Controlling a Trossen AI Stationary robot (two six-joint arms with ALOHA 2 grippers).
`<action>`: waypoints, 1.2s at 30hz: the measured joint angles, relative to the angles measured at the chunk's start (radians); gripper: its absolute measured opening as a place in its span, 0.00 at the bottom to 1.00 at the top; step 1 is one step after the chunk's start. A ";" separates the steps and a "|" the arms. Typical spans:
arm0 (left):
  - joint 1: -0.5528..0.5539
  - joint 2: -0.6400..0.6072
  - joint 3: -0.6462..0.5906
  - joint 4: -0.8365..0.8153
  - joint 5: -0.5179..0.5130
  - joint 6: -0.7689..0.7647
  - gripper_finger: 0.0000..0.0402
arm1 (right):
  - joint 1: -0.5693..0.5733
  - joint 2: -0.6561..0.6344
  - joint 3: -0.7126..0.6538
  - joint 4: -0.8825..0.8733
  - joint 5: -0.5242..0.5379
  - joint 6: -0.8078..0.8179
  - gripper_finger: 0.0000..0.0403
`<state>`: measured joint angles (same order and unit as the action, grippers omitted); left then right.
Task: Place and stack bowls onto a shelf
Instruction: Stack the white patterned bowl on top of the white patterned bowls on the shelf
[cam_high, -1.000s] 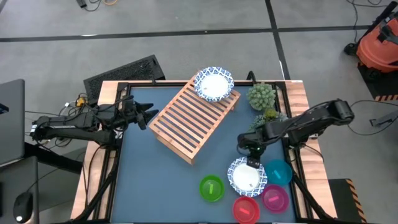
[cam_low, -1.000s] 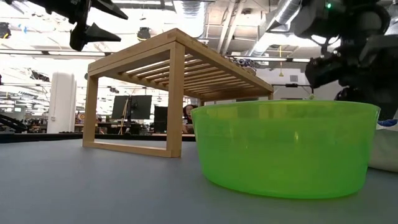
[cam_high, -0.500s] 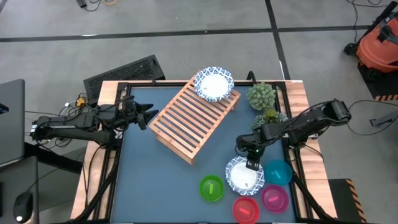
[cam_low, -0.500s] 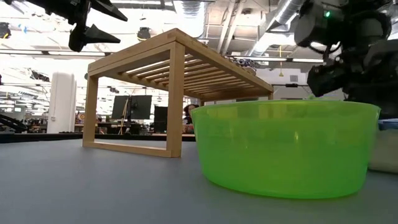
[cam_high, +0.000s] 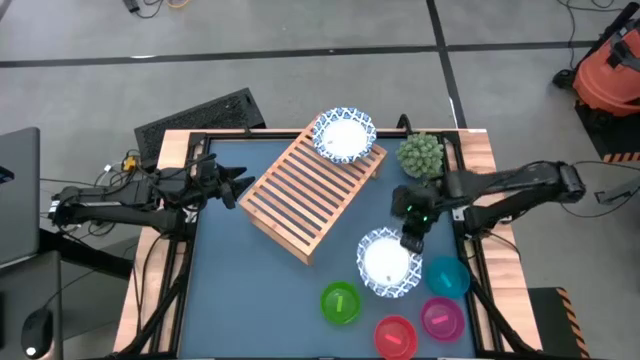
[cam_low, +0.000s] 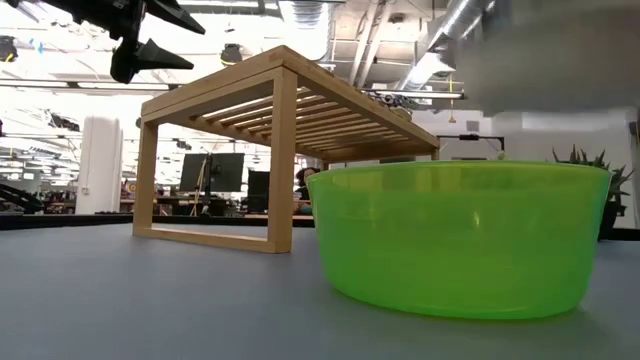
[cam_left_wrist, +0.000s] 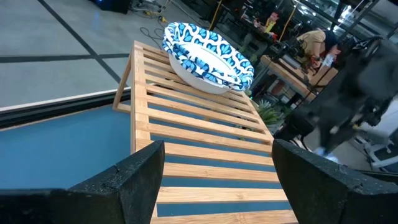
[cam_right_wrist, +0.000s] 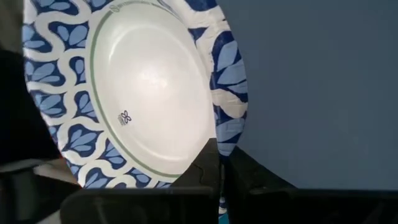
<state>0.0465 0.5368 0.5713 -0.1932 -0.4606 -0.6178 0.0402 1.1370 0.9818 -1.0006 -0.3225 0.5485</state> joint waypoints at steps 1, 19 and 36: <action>0.000 0.000 0.000 0.000 0.000 0.000 0.70 | -0.019 -0.014 0.039 -0.010 -0.011 -0.009 0.05; 0.000 0.000 0.000 0.000 0.000 -0.050 0.70 | -0.647 0.156 0.621 -0.009 0.117 -0.088 0.05; 0.000 0.000 0.000 -0.005 0.000 -0.064 0.70 | -0.836 0.470 0.716 -0.004 -0.097 -0.206 0.06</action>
<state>0.0463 0.5365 0.5713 -0.1982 -0.4603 -0.6823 -0.7956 1.6071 1.6977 -1.0048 -0.4194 0.3424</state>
